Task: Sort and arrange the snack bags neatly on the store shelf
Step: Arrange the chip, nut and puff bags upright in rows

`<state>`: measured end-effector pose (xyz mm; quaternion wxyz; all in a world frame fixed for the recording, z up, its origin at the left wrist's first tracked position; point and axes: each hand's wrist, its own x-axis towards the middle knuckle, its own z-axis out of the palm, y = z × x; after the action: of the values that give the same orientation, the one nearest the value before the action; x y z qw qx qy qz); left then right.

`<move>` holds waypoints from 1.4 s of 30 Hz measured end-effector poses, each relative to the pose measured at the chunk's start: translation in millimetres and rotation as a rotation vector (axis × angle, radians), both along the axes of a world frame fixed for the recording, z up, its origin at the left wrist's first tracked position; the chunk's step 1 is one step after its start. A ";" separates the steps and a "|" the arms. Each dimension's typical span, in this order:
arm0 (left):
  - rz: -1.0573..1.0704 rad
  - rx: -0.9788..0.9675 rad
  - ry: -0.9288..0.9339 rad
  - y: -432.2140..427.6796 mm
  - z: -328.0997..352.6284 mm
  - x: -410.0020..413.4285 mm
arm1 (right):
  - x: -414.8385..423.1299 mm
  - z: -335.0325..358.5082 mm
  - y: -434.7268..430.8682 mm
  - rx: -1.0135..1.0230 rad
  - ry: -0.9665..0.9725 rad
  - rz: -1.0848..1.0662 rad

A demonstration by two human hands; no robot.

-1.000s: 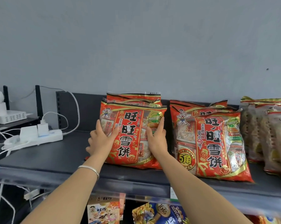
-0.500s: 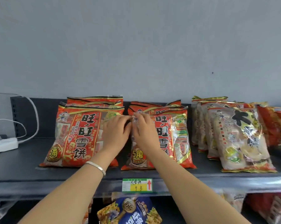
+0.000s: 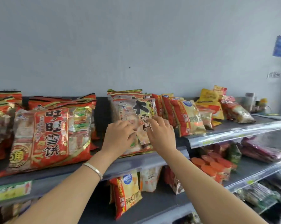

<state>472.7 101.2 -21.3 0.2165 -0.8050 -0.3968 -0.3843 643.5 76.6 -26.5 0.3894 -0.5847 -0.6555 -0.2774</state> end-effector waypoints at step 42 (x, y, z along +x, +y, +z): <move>-0.093 -0.076 0.211 162.7 6.3 557.8 | 573.6 7.1 133.4 -0.148 -0.154 -0.169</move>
<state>1030.5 264.0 -15.1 0.2083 -0.8662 -0.3483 -0.2915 1217.0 210.0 -19.4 0.2690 -0.6418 -0.6505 -0.3044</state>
